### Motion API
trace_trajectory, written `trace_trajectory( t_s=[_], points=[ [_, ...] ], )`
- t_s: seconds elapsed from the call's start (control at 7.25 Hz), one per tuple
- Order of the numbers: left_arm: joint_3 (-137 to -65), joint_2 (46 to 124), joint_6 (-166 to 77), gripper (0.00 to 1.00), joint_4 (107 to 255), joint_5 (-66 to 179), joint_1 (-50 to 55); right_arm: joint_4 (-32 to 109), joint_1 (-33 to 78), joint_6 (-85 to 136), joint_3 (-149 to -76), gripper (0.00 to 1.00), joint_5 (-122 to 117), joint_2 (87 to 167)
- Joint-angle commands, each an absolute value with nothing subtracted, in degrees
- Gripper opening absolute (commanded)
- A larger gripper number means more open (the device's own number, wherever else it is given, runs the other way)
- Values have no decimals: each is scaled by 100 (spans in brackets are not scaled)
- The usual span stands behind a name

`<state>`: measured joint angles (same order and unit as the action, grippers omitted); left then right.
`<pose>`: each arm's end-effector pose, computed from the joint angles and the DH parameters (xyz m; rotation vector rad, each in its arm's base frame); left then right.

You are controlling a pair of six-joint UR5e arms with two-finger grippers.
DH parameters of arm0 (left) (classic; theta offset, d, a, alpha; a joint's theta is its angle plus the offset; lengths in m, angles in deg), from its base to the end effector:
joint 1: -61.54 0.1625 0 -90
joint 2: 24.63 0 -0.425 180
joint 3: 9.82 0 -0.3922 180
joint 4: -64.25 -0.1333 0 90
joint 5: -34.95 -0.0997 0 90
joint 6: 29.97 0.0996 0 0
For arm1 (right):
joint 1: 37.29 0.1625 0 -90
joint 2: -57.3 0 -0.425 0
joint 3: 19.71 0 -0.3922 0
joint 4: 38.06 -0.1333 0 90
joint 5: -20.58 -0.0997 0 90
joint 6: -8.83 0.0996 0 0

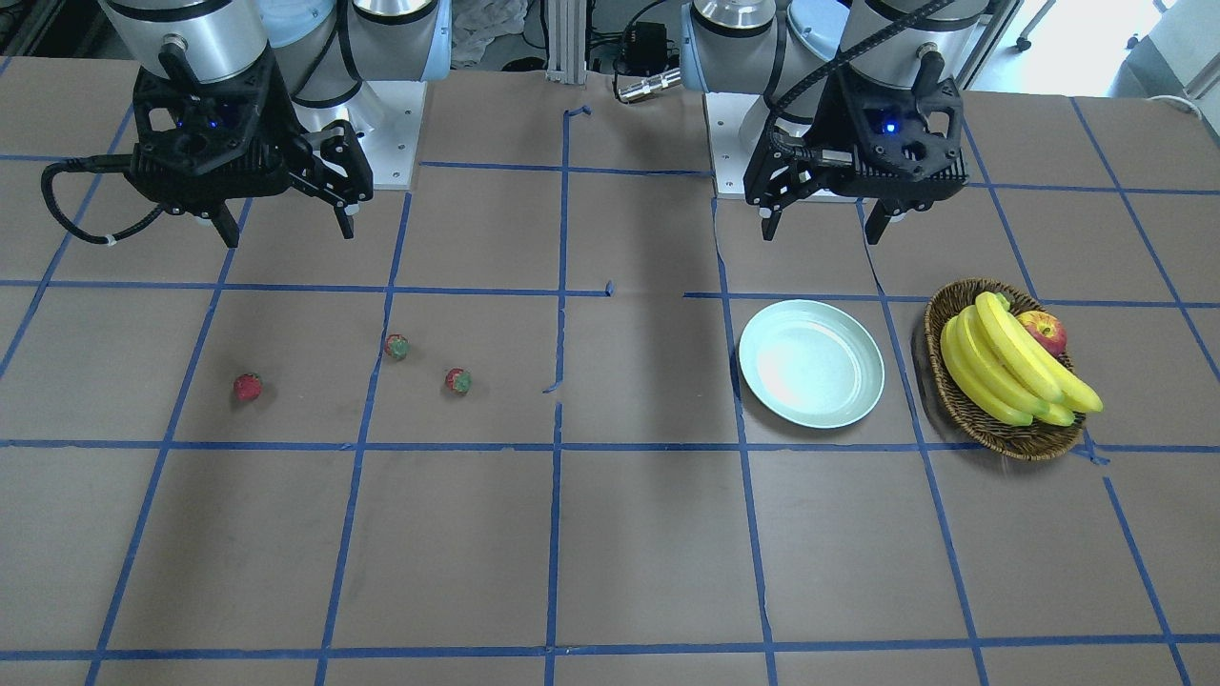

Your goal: Collect all strawberries into plate

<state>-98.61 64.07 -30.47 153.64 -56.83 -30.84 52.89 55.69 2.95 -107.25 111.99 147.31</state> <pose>-0.1503 -0.4813 0.5106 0.0497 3.1103 -0.0859 0.1565 -0.4897 0.5110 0.2394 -3.1049 0.0920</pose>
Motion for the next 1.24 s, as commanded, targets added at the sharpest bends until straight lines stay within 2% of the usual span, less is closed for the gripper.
trace_trajectory(
  t_s=[0.0, 1.1],
  points=[
    [-9885, 6414, -3041, 100, 15364, -5698, -3084, 5291, 5569, 302, -10725, 100, 11181, 14730],
    [-9859, 6493, -3173, 100, 15513, -5716, -3093, 5361, 5569, 346, -10681, 100, 11172, 14730]
  ],
)
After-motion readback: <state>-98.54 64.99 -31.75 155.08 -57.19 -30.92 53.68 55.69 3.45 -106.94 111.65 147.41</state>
